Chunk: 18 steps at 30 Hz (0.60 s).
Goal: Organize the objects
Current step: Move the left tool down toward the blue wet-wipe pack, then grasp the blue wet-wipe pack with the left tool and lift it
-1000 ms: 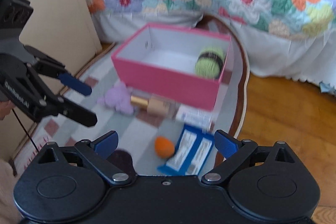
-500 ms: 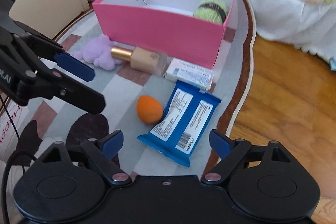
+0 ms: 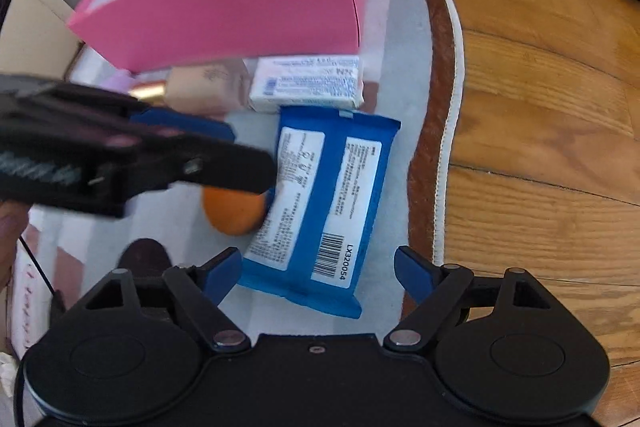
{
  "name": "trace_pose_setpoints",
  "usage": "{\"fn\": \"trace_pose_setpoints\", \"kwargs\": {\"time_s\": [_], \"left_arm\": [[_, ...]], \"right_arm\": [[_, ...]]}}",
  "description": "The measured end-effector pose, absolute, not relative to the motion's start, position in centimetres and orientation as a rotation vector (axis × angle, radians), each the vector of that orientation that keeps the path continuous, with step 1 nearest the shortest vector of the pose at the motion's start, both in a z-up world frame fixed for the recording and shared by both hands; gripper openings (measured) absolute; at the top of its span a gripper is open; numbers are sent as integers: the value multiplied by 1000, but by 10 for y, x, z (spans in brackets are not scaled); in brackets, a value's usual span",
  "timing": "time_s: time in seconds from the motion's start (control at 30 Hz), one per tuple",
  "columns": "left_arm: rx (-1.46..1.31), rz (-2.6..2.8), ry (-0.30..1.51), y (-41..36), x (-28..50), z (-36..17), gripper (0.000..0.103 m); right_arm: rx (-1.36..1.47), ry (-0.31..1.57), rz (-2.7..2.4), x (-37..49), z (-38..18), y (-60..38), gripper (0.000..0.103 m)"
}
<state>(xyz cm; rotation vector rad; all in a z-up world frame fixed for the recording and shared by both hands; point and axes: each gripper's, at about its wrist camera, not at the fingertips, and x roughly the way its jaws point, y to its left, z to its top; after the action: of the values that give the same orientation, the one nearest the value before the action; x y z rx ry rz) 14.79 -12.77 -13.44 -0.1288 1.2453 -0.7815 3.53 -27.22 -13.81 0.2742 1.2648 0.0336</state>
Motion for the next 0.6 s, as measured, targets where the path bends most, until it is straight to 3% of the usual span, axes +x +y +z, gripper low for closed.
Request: {"fn": "trace_pose_setpoints", "kwargs": {"time_s": [0.23, 0.33, 0.6], "left_arm": [[-129, -739, 1262, -135, 155, -158, 43], [-156, -739, 1283, -136, 153, -165, 43], [-206, -682, 1345, -136, 155, -176, 40]], "right_arm": [[272, 1278, 41, 37, -145, -269, 76], [307, 1278, 20, 39, -149, -275, 76], [290, 1269, 45, 45, -153, -270, 89]]}}
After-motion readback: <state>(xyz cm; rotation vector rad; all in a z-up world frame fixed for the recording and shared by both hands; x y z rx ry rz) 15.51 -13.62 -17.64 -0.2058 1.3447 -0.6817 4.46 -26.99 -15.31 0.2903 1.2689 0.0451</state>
